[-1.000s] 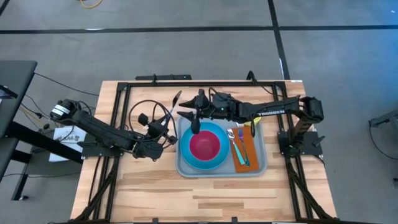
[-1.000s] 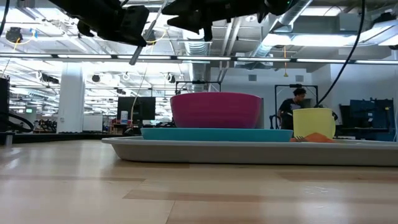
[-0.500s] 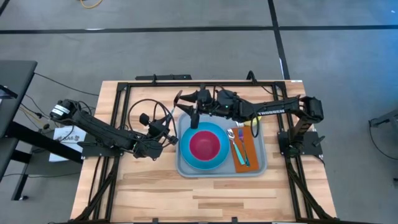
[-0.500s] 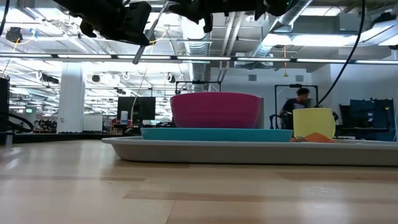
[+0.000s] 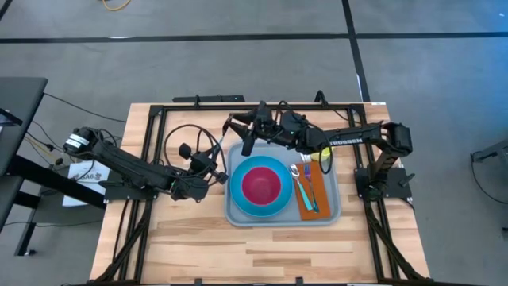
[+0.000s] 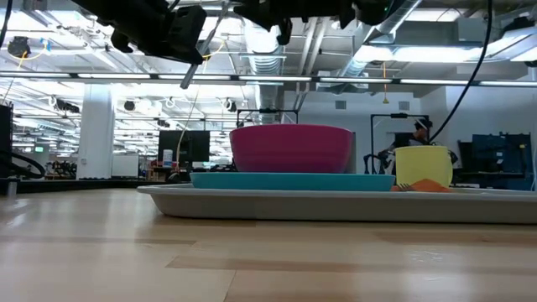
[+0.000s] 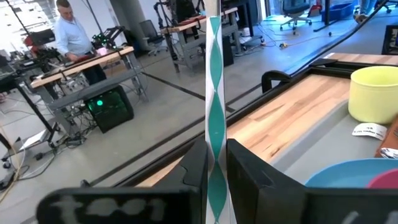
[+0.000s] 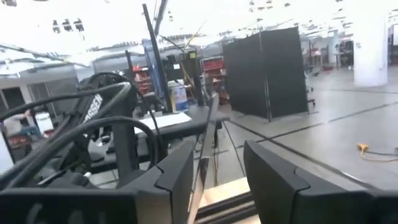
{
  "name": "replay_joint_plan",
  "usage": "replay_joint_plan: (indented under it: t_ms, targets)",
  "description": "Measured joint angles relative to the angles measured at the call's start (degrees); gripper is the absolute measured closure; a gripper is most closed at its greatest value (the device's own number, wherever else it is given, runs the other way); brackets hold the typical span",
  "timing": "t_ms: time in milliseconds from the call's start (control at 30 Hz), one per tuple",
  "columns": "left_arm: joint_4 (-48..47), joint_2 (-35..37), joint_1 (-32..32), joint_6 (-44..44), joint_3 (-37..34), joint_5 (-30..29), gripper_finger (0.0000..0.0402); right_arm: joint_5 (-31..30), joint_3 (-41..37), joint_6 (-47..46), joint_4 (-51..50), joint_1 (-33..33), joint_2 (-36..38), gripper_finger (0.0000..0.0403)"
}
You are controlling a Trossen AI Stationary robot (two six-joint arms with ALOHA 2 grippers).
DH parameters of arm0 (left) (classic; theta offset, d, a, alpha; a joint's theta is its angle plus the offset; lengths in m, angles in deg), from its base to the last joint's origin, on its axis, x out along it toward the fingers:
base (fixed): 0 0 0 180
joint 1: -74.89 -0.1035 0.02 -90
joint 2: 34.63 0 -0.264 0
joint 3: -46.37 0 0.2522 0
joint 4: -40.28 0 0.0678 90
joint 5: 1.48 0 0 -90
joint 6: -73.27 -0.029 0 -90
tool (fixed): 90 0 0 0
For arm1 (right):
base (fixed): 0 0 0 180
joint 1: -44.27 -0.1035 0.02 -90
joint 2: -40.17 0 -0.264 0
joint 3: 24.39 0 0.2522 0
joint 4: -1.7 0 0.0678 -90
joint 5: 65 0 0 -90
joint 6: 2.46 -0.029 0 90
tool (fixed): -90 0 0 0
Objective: Set up tray
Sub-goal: Put the blue patterned knife on the brown napkin to the right of the purple fork
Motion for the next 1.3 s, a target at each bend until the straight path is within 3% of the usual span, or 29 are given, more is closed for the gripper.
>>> replay_joint_plan:
  t_ms: [433, 567, 700, 933, 1300]
  targets:
    - [-0.26, 0.00, -1.23, 0.68, 0.00, -1.56, 0.0379, -0.97, 5.36, -0.21, 7.65, -0.75, -9.85, 0.0309]
    - [-0.73, 0.00, -1.22, 0.87, 0.00, -4.50, 0.0379, -5.45, 7.20, 0.18, 8.29, -2.24, -12.07, 0.0333]
    - [-3.22, 0.00, -1.22, 3.48, 0.00, -5.19, 0.0379, -9.28, 7.54, 1.48, 8.72, -3.12, -12.29, 0.0359]
    - [-3.37, 0.00, -1.22, 3.85, 0.00, -5.74, 0.0379, -9.28, 7.54, 3.14, 9.75, -3.10, -12.29, 0.0395]
    - [-4.24, 0.00, -1.22, 3.85, 0.00, -5.69, 0.0363, -9.11, 7.54, 4.64, 9.78, -3.10, -12.29, 0.0402]
